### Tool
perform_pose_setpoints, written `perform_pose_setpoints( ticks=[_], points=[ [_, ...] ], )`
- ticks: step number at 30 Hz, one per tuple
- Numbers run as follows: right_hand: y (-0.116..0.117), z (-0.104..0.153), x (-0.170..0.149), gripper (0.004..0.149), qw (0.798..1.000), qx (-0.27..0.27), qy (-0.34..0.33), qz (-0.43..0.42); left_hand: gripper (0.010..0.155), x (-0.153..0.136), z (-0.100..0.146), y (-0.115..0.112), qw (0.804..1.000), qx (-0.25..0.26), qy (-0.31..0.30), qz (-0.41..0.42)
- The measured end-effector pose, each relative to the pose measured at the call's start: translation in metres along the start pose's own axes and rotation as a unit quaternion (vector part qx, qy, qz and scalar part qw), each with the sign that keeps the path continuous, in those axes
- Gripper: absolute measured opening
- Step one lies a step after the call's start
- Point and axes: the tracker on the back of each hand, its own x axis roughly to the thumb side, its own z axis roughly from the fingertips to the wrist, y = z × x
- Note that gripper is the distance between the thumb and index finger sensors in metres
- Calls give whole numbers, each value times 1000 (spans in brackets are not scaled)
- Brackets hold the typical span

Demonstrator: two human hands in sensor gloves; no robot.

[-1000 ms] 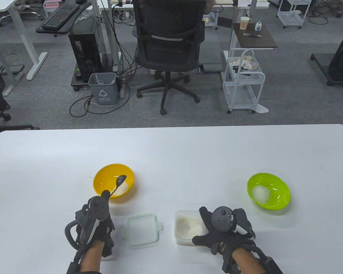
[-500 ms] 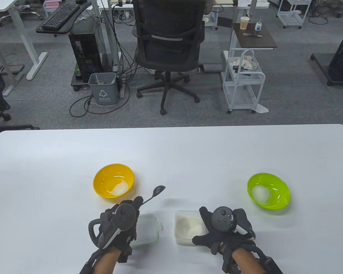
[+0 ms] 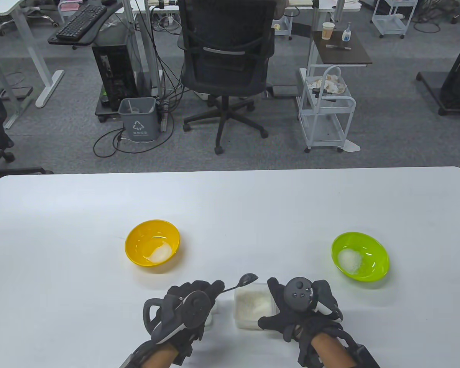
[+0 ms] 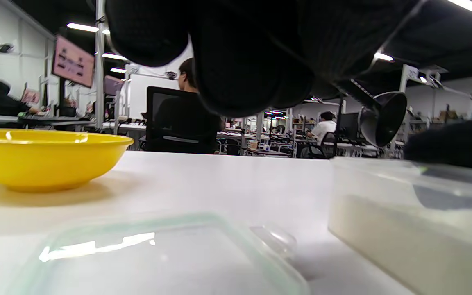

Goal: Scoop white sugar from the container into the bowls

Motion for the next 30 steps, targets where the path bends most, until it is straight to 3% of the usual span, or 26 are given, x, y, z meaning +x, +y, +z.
perform_pose_setpoints(
  ticks=[4,12,15,23,27,30],
  points=[
    [0,0,0,100,1000,0,0,2,48,18,2,-6,995,14,-39,-93],
    [0,0,0,100,1000,0,0,2,48,57,12,-13,947,81,-112,-292],
    [0,0,0,100,1000,-1,0,3,48,65,13,-15,940,77,-120,-311],
    [0,0,0,100,1000,-2,1,4,46,46,-1,-14,991,-56,-67,-103],
    [0,0,0,100,1000,-2,1,4,46,30,-7,-16,991,-129,-31,1],
    [0,0,0,100,1000,-2,1,4,45,19,-11,-20,980,-183,6,77]
  ],
)
